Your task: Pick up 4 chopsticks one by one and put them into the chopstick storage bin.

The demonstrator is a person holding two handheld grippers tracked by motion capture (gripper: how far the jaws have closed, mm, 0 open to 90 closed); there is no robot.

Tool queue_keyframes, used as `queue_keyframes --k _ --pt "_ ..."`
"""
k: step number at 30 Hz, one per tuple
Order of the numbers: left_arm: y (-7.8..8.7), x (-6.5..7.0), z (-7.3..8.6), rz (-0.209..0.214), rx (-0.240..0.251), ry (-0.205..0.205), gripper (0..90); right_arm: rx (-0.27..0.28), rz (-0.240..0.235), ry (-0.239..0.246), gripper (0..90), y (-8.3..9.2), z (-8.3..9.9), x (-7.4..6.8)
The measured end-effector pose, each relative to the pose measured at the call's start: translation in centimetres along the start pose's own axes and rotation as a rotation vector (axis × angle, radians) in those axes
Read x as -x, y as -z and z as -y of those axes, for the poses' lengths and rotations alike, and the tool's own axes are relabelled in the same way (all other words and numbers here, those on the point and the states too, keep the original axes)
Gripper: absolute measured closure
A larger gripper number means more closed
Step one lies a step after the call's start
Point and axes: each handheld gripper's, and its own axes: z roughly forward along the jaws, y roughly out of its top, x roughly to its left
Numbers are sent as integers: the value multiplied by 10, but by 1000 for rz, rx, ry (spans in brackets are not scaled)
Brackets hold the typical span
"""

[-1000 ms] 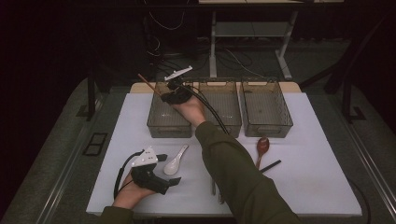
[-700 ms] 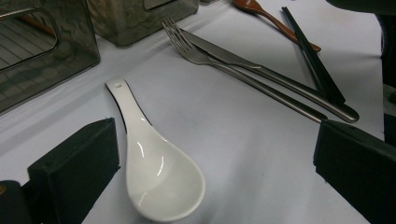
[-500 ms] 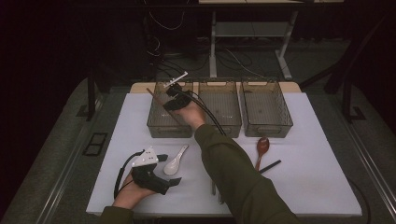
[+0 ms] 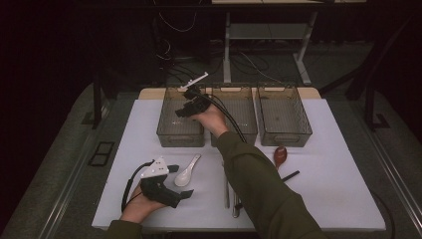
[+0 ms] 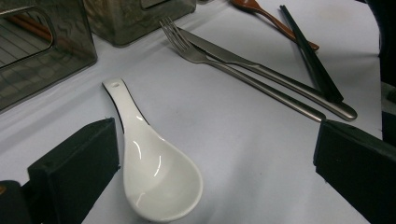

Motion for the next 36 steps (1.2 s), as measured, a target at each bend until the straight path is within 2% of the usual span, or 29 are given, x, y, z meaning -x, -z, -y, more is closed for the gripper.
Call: queue_keyframes --k 10,20,26,36 --pt "-1 0 0 2 4 7 0 10 -37 36 397 33 13 -2" --pt "-1 0 0 0 1 7 0 33 -76 64 375 70 34 1" --pt "-2 -1 0 1 3 9 0 43 -86 78 379 84 49 3" --pt "-2 0 0 1 -1 12 0 31 -121 104 289 104 68 1"
